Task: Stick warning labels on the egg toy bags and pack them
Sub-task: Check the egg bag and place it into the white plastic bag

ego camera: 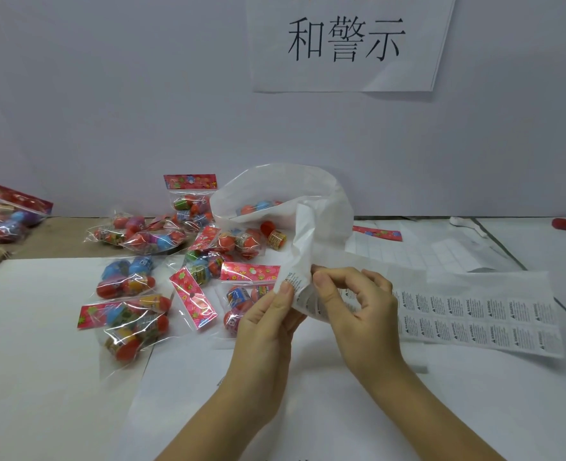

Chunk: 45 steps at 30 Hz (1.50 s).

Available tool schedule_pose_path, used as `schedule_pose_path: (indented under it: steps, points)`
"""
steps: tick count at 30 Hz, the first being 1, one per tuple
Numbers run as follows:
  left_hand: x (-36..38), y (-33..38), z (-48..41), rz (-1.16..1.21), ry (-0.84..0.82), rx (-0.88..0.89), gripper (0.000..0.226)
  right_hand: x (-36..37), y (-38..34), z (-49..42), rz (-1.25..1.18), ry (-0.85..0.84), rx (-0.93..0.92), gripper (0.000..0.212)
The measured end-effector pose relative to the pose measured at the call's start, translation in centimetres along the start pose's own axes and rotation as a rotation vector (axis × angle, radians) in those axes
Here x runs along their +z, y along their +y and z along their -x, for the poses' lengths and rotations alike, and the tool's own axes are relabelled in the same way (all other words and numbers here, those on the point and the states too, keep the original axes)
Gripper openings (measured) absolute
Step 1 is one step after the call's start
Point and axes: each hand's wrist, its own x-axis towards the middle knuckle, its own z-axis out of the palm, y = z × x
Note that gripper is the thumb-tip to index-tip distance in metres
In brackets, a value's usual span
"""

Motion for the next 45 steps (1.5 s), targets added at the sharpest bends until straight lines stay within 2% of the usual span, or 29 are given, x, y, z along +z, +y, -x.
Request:
schedule_pose_path:
  steps: [2, 4, 10, 14, 20, 23, 27, 29, 31, 34, 36, 38, 40, 41, 43, 45]
  points:
    - [0.0, 0.0, 0.0, -0.01, -0.009, -0.003, 0.033, -0.1, -0.1, 0.0, -0.029, -0.018, 0.017, 0.007]
    - [0.0, 0.1, 0.0, -0.006, -0.014, -0.001, 0.033, -0.1, -0.1, 0.0, -0.046, -0.047, 0.014, 0.015]
    - [0.0, 0.0, -0.2, 0.113, -0.014, 0.001, 0.031, 0.3, 1.1, 0.5, 0.23, 0.003, -0.332, 0.024]
    - [-0.1, -0.4, -0.3, 0.217, -0.026, -0.056, 0.032, 0.3, 1.9, 0.7, 0.35, 0.051, -0.456, 0.02]
    - [-0.4, -0.5, -0.5, 0.279, -0.039, -0.105, 0.033, 0.2, 1.8, 0.4, 0.336, 0.074, -0.428, 0.016]
    - [-0.8, -0.6, -0.7, 0.272, -0.019, -0.158, 0.037, 0.1, 1.8, 0.2, 0.382, 0.067, -0.475, 0.015]
    - [-1.5, -0.5, -1.3, 0.212, 0.027, -0.175, 0.037, -0.7, 1.9, -0.5, 0.25, -0.074, -0.571, 0.012]
    - [-1.9, -0.5, -1.6, 0.074, 0.009, -0.161, 0.03, -1.1, 1.7, -0.7, 0.073, -0.117, -0.464, 0.012]
    - [-2.1, -0.9, -1.4, -0.114, -0.057, -0.226, 0.032, -1.3, 1.5, -0.6, -0.056, -0.145, -0.355, 0.031]
    - [-2.0, -1.4, -0.8, -0.333, -0.212, -0.445, 0.035, -1.2, 1.5, -0.3, 0.005, -0.266, -0.449, 0.046]
    - [-2.0, -0.8, -0.4, -0.599, -0.264, -0.481, 0.035, -1.0, 2.0, -0.4, 0.144, -0.337, -0.516, 0.051]
    - [-2.2, 0.2, -0.4, -1.06, -0.172, -0.308, 0.036, -1.0, 2.6, -0.6, 0.247, -0.35, -0.468, 0.059]
    - [-2.6, 1.5, -0.7, -1.466, 0.073, 0.044, 0.035, -1.1, 3.2, -1.0, 0.318, -0.293, -0.401, 0.068]
    - [-2.9, 2.1, -0.9, -1.562, 0.2, 0.183, 0.033, -1.2, 3.5, -1.2, 0.35, -0.263, -0.379, 0.07]
    - [-3.9, 3.2, -1.7, -1.652, 0.36, 0.23, 0.031, -1.4, 3.8, -1.4, 0.377, -0.236, -0.351, 0.065]
    - [-5.3, 4.1, -2.6, -1.732, 0.42, 0.095, 0.043, -1.4, 3.9, -1.3, 0.341, -0.246, -0.314, 0.063]
